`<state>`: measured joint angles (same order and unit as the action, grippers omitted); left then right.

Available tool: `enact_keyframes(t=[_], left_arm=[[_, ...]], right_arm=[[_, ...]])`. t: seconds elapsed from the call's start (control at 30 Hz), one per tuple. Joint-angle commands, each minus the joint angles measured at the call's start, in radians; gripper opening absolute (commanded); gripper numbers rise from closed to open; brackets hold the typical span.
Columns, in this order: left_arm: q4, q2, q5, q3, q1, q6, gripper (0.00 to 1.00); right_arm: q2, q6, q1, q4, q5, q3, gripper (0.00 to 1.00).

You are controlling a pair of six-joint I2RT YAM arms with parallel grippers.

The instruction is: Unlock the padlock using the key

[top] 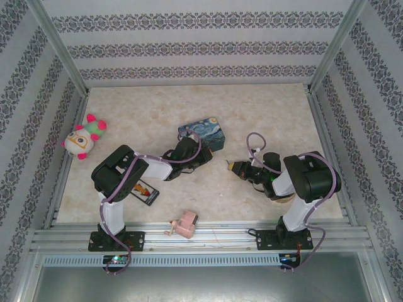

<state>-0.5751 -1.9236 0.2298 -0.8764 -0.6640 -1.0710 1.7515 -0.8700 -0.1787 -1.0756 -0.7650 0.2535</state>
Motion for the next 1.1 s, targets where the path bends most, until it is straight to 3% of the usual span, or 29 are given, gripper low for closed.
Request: enact_keyframes(t=[0.0,0.3,1.07], left_arm=[[-0.101,-0.004,0.021,-0.015,0.017,-0.013,0.02],[-0.117,-0.012,0.036,-0.014,0.019,-0.026,0.01],[-0.171,-0.04,0.079,-0.007,0.02,-0.063,0.0]], right_arm=[[0.013,-0.001,0.004,-0.052,-0.023,0.015,0.0],[0.031,-0.009,0.002,-0.067,-0.029,0.024,0.0],[0.09,-0.04,-0.109,-0.068,0.004,0.136,0.0]])
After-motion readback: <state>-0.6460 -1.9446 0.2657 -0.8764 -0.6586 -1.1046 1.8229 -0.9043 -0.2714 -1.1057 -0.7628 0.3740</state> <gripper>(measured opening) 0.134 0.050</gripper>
